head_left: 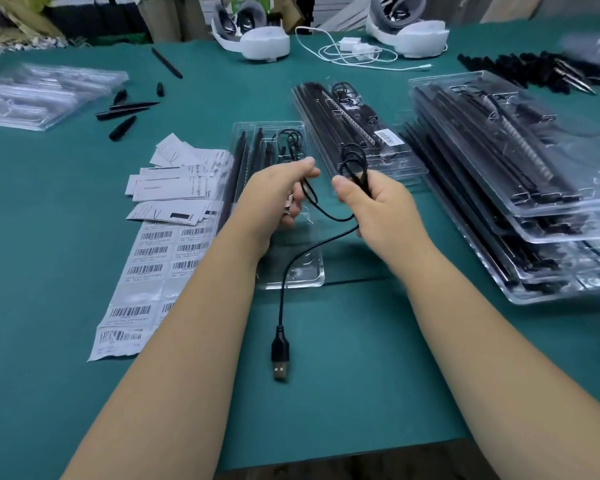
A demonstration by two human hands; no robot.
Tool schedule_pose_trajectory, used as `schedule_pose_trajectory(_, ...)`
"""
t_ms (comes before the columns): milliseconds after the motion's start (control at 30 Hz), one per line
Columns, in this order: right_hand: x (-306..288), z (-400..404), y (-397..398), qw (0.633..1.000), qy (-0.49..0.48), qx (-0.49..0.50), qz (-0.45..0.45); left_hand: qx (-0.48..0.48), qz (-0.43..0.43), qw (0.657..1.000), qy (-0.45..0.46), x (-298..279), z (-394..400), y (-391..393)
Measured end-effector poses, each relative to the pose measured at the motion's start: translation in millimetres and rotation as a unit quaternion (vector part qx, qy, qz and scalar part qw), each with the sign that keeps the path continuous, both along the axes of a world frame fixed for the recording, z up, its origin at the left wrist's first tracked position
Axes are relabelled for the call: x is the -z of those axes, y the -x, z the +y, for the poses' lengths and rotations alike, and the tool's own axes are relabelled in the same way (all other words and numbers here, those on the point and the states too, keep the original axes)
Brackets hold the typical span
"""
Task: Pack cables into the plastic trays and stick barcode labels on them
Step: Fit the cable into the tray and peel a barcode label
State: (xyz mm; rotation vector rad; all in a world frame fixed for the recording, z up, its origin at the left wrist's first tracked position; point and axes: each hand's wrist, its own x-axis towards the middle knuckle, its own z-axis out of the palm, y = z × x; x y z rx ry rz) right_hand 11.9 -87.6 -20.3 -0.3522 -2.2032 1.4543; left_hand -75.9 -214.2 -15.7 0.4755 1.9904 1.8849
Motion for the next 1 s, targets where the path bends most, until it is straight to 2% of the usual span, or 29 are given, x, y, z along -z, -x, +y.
schedule_pose_trajectory(100, 2.8, 4.7, 1.6, 1.0, 0.006, 0.023, -0.017, 0.018, -0.004, 0.999, -0.037, -0.4, -8.1, 0.6)
schedule_pose_trajectory(300, 2.4, -5.3, 0.4, 0.999, 0.011, -0.001, -0.033, 0.004, 0.111, 0.992, 0.054, 0.5, -2.3, -14.7)
schedule_pose_trajectory(400, -0.2, -8.9, -3.6, 0.996, 0.074, -0.04, -0.023, -0.065, 0.177, 0.979, 0.072, 2.8, 5.4, -20.1)
schedule_pose_trajectory(500, 0.6, -10.3, -3.6, 0.997, 0.025, -0.066, 0.007, -0.112, 0.256, 0.947, 0.155, 5.9, 9.9, -25.2)
schedule_pose_trajectory(600, 2.9, -8.1, -2.2, 0.998, -0.019, -0.049, 0.017, -0.123, 0.284, 0.93, 0.2, 6.3, 10.8, -25.5)
schedule_pose_trajectory(767, 3.5, -7.4, -2.2, 0.999, 0.006, -0.019, 0.035, -0.129, 0.318, 0.922, 0.177, 5.1, 10.7, -29.3)
schedule_pose_trajectory(900, 3.0, -5.6, -0.3, 0.997, 0.073, -0.009, 0.038, -0.122, 0.374, 0.914, 0.095, 3.2, 8.0, -36.8)
schedule_pose_trajectory(933, 2.7, -5.8, -0.4, 0.996, 0.078, -0.011, 0.042, -0.116, 0.382, 0.912, 0.094, 3.0, 7.5, -36.6)
schedule_pose_trajectory(1000, 2.1, -6.7, -1.4, 0.996, 0.074, -0.014, 0.045, -0.101, 0.396, 0.901, 0.145, 2.0, 6.9, -34.1)
